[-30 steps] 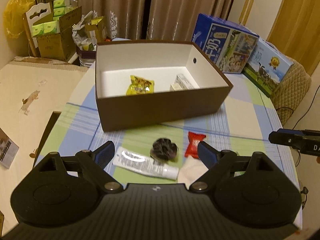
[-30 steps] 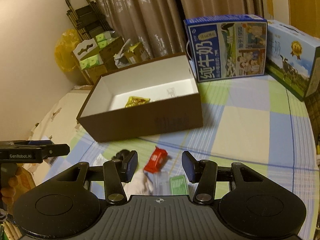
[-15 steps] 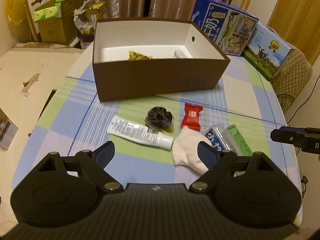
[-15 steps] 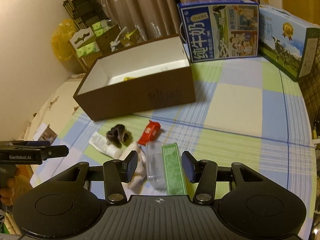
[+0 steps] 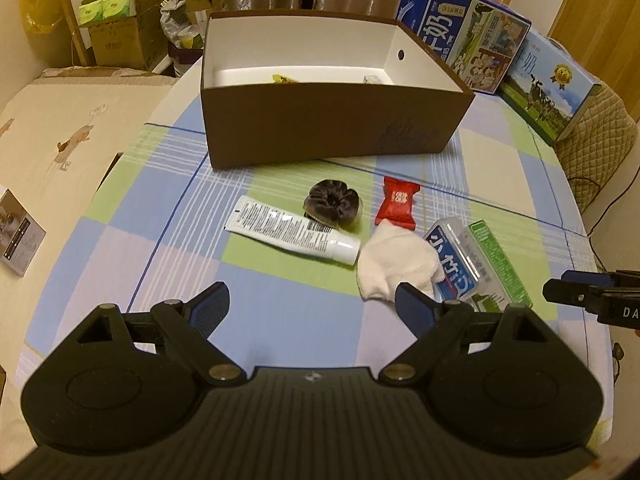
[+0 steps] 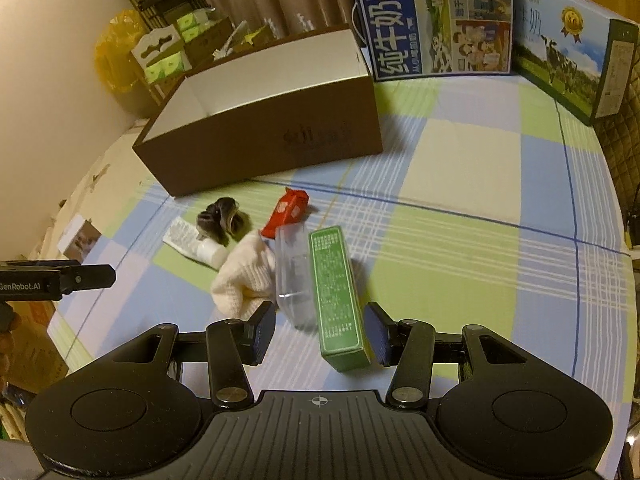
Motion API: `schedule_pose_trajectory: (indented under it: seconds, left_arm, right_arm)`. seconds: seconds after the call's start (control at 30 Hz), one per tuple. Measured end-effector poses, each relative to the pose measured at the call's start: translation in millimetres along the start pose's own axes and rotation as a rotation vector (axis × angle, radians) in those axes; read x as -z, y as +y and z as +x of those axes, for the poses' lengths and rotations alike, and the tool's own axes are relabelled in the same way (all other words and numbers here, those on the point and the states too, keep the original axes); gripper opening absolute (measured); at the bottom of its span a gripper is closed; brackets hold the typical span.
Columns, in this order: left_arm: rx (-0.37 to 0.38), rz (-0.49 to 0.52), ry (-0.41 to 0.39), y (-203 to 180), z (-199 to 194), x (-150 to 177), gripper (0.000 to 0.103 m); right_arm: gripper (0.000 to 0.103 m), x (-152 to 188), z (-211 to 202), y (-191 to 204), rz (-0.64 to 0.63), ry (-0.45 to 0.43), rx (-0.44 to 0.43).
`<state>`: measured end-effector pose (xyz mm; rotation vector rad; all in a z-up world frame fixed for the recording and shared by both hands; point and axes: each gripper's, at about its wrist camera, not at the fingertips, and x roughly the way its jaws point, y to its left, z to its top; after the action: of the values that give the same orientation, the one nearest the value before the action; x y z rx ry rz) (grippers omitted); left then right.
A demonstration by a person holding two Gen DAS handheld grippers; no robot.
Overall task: Organize objects
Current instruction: 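Grasp the green medicine box with the right tool while the left tool approaches the white tube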
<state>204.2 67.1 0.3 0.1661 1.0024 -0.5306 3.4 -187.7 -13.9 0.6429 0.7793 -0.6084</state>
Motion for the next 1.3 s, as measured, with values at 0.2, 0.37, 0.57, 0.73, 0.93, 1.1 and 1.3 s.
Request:
schedule_pose_trajectory:
  seconds: [0.2,0.37,0.57,0.73,0.93,1.1,1.3]
  left_arm:
    - [-0.003,0.002,0.019,0,6,2,0.087]
    - [-0.010,-0.004,0.026,2,11,3,0.087]
    - [-0.021,-0.022,0.042,9,20,4,0.087]
    - [-0.034,-0.036,0.050,13,27,3,0.087]
    - [-0.044,-0.056,0.060,19,39,0,0.088]
    - [-0.044,-0.071,0.068,22,52,-6,0.089]
    - [-0.038,-0.077,0.087,20,71,-14,0.089]
  right_arm:
    - [0.047,3,5,2,-0.018,0.015,0.018]
    - [0.047,7,15,2,-0.032,0.039,0.025]
    - [0.047,10,29,3,-0.053,0.062,0.050]
    - [0.046,12,43,4,-0.070,0.078,0.070]
    - [0.046,12,56,5,-0.082,0.086,0.077]
    - [0.046,9,63,7,-0.100,0.089,0.088]
    - [0.042,8,68,11,-0.148,0.082,0.114]
